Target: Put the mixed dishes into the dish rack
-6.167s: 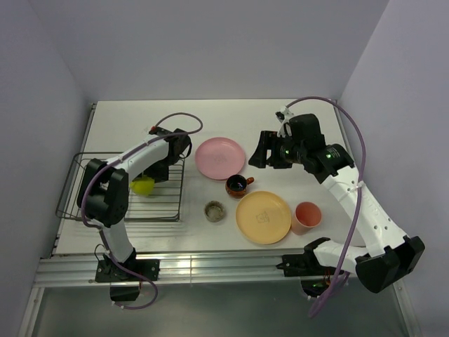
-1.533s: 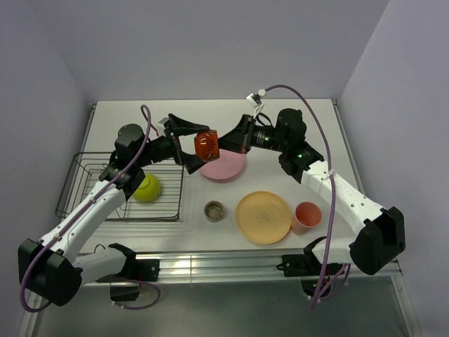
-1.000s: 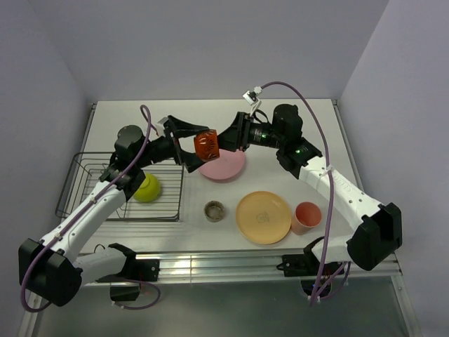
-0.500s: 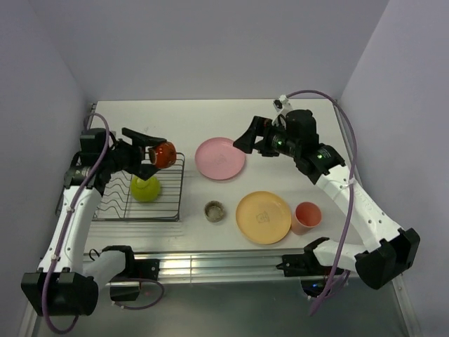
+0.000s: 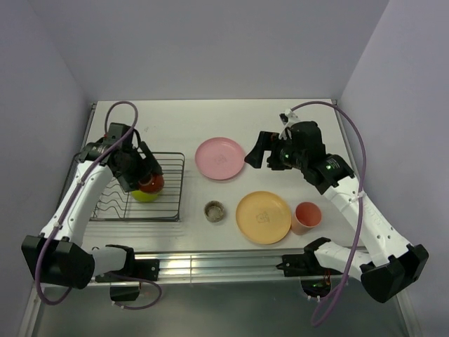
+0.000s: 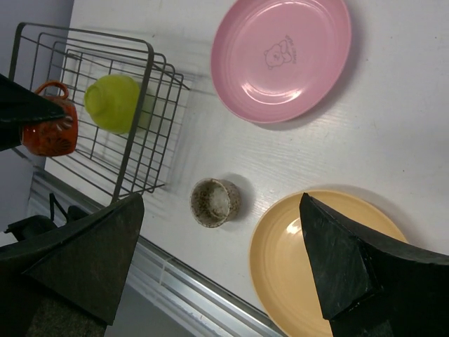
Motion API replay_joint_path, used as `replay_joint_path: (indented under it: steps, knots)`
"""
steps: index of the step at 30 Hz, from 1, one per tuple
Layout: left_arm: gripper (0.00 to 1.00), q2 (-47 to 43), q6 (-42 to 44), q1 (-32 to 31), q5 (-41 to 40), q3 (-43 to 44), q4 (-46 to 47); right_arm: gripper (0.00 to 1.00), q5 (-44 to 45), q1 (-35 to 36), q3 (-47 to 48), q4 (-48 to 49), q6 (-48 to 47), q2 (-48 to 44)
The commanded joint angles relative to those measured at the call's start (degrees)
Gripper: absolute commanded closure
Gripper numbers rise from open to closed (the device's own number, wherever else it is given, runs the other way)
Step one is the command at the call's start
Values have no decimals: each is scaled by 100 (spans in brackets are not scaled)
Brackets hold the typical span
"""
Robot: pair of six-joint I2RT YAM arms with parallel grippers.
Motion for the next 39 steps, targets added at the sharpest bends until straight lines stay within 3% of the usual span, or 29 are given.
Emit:
replay_joint_path:
  steps: [1,6,12,21,28,31,35,39]
  knots:
    - [100,97,493,-517,-804,334,7,0,60,-82,-46,-47,-165,-149]
    - [100,535,888,-923,-1138,430,105,0,8,-214,24,-215,-200,-236]
    - [100,1028,1301,-985,-1262,448,333,0,139,-468,94,-522,-287,-544]
    - [100,1547,1539,-985,-358,71,1290,0,447,-934,-11,-1207,-411,-1001]
    - [98,1925,1574,-985,-479,-18,1370,0,385,-1049,-169,-1296,-358,-1248]
    - [90,2031,1574,-985,-488,-62,1423,0,438,-1075,-222,-1348,-332,-1265]
    - [59,2189,1530,-985,-480,-88,1362,0,649,-1137,-240,-1506,-218,-1230]
    - [41,2242,1513,-985,-682,-167,1370,0,1017,-1216,-178,-1883,-182,-1055]
